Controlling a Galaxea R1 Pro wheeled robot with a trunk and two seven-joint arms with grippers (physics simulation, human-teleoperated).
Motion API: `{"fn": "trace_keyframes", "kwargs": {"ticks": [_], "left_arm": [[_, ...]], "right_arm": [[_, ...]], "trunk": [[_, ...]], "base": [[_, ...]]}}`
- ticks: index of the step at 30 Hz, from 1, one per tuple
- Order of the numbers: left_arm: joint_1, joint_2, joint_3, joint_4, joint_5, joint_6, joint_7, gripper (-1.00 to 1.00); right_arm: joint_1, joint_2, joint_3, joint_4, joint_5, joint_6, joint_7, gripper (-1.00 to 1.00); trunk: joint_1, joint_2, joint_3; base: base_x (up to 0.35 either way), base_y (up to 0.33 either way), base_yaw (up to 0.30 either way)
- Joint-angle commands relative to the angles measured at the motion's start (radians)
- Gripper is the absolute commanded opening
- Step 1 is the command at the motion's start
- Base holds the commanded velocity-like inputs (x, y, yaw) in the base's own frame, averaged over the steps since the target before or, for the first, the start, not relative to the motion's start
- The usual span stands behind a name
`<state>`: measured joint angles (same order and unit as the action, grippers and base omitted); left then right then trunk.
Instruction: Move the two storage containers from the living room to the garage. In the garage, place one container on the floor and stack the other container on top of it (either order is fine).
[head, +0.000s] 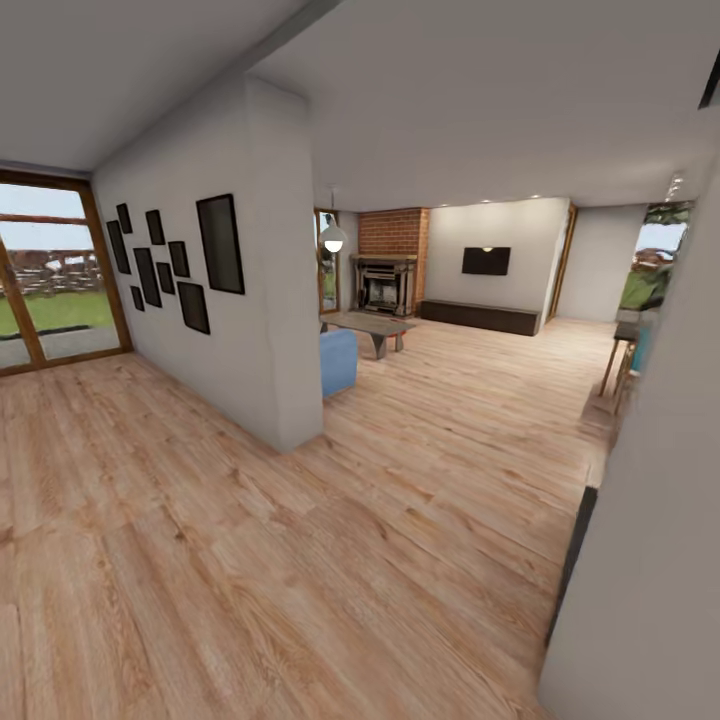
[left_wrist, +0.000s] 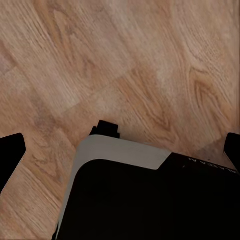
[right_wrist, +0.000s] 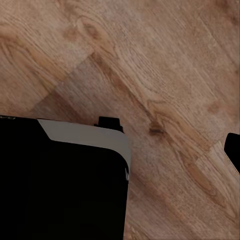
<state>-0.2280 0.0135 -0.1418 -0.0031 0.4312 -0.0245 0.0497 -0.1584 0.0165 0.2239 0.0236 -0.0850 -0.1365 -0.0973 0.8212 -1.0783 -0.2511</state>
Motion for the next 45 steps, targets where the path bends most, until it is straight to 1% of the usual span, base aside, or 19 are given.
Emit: {"fn": "trace_keyframes", "kwargs": {"ticks": [1, 6, 32, 45], "left_arm": [[-0.001, 0.000, -0.009, 0.000, 0.008, -0.001, 0.002, 1.00], [-0.001, 0.000, -0.009, 0.000, 0.008, 0.003, 0.002, 1.00], [-0.001, -0.003, -0.010, 0.000, 0.007, -0.007, 0.002, 1.00], [-0.001, -0.004, -0.010, 0.000, 0.007, -0.008, 0.002, 1.00]], "right_arm": [[-0.001, 0.000, 0.009, 0.003, -0.008, -0.005, -0.002, 1.00], [-0.001, -0.001, 0.013, 0.003, 0.005, -0.006, -0.002, 1.00], [-0.001, -0.001, 0.016, 0.003, 0.009, -0.006, -0.002, 1.00], [-0.001, -0.001, 0.019, 0.003, 0.010, -0.004, -0.002, 1.00]], "trunk": [[0.001, -0.001, -0.001], [0.001, -0.001, -0.001], [0.001, -0.001, -0.001], [0.001, -0.001, -0.006]], "base": [[0.325, 0.019, 0.000], [0.325, 0.005, 0.000], [0.325, 0.000, -0.003], [0.325, 0.056, -0.249]]}}
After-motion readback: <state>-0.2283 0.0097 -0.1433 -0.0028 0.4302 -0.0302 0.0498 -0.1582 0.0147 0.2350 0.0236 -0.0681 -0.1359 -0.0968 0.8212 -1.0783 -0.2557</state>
